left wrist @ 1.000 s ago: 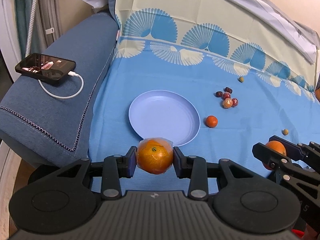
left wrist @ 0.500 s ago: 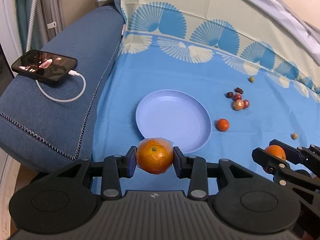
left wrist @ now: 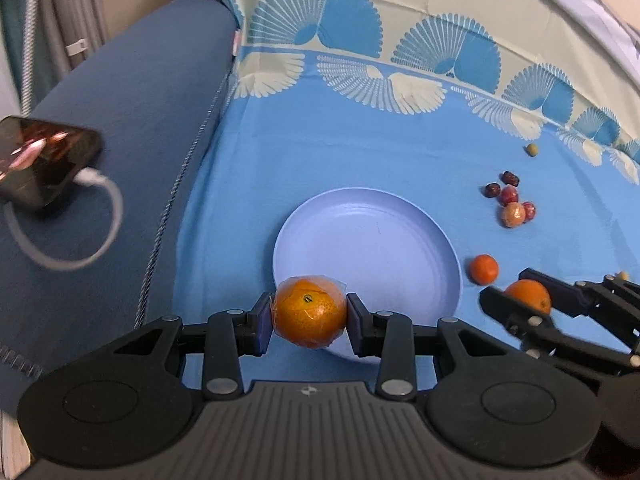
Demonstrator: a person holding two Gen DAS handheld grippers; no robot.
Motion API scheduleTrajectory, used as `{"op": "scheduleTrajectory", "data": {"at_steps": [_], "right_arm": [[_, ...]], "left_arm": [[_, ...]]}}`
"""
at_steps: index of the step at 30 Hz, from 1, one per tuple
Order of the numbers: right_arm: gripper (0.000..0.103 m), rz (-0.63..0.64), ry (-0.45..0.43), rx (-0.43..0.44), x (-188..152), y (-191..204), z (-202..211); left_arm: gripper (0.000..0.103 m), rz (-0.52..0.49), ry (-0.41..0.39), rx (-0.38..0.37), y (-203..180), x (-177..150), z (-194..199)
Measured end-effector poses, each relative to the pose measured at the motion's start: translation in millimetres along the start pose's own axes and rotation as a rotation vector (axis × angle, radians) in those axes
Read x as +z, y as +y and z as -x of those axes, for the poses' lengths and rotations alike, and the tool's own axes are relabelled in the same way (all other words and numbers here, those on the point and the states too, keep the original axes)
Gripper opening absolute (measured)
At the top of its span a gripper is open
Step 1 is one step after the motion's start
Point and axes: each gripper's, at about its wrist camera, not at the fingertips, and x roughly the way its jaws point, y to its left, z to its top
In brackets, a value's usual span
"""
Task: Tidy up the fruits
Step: 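Carry both mandarins to the blue plate and open both tools to release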
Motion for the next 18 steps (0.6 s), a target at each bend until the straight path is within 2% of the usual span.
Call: {"op": "scheduleTrajectory", "data": {"at_steps": [8, 15, 16, 17, 18], "right_arm": [[0.037, 0.069, 0.071, 0.007, -3.6, 2.4, -64.1], [0.038, 0.088, 0.097, 0.024, -3.7, 1.7, -96.1], [0.038, 0.090, 0.100, 0.024, -3.3, 0.4, -99.1], [0.038, 0.093, 0.102, 0.028, -2.8, -0.5, -101.7], [0.046, 0.096, 0.103, 0.032, -2.2, -0.9, -103.7]], "left_arm": [[0.041, -0.048, 0.069, 0.016, -3.9, 23.2, -68.5], [0.042, -0.060, 0.101, 0.031, -7.0, 32.8, -99.9], [0.053, -0.057, 0.101, 0.038, -7.0, 33.7, -101.3], [0.081, -0.054, 0.094, 0.047, -7.5, 35.1, -101.0], [0.094, -0.055, 0.067, 0.058, -8.3, 36.7, -97.3]]}}
